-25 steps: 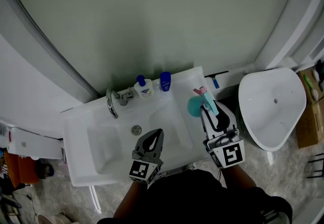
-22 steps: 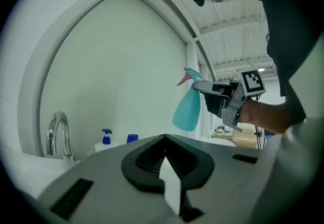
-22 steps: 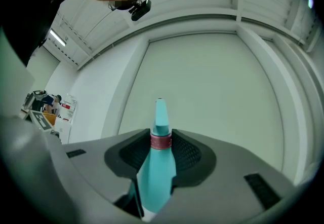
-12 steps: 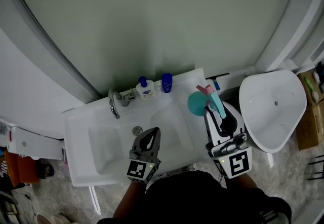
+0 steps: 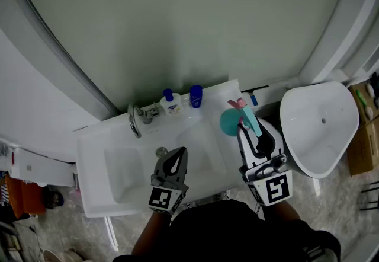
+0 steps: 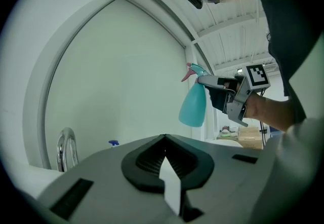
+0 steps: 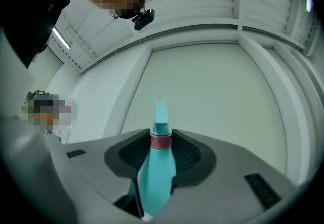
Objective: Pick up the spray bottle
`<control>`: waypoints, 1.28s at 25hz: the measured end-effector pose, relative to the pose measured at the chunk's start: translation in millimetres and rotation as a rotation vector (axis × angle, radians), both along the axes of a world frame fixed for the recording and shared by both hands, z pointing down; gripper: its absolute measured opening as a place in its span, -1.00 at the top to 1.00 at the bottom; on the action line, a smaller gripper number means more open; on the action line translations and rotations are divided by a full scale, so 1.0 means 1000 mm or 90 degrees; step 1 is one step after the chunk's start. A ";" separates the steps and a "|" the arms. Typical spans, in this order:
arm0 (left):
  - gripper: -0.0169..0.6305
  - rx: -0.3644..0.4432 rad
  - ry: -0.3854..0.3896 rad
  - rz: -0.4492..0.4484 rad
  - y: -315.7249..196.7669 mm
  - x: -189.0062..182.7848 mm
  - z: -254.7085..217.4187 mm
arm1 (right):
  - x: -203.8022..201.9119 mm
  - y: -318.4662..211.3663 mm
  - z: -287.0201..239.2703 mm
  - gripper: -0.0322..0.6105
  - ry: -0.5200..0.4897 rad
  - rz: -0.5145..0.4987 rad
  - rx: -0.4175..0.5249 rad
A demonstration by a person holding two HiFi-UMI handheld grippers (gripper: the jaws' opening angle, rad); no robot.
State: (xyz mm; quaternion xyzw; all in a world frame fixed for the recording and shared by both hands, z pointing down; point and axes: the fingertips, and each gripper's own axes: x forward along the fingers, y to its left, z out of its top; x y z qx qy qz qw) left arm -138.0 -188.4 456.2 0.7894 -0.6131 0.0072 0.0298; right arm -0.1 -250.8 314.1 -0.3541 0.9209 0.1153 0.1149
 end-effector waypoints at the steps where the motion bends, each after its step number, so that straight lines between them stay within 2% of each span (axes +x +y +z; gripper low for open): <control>1: 0.96 0.006 -0.010 -0.001 -0.001 0.000 -0.004 | 0.000 0.000 0.001 0.49 0.000 0.001 0.000; 4: 0.96 0.028 -0.041 -0.002 -0.002 0.000 -0.015 | 0.001 0.001 0.002 0.49 0.002 0.008 -0.002; 7: 0.96 0.042 -0.053 -0.002 -0.003 -0.001 -0.025 | 0.002 -0.001 0.003 0.49 0.003 0.017 -0.005; 15: 0.96 0.057 -0.054 -0.003 -0.004 0.003 -0.039 | 0.006 -0.002 0.010 0.49 0.016 0.024 -0.013; 22: 0.96 0.055 -0.054 0.002 -0.002 0.008 -0.037 | 0.005 0.002 0.006 0.49 0.017 0.017 0.019; 26: 0.96 0.054 -0.047 0.004 0.001 0.011 -0.038 | 0.006 0.001 0.013 0.49 0.024 0.019 -0.004; 29: 0.96 0.056 -0.050 0.004 0.002 0.012 -0.040 | 0.005 0.003 0.007 0.49 0.018 0.006 0.035; 32: 0.96 0.058 -0.055 0.004 0.002 0.012 -0.042 | 0.004 0.004 0.016 0.49 0.024 0.007 0.005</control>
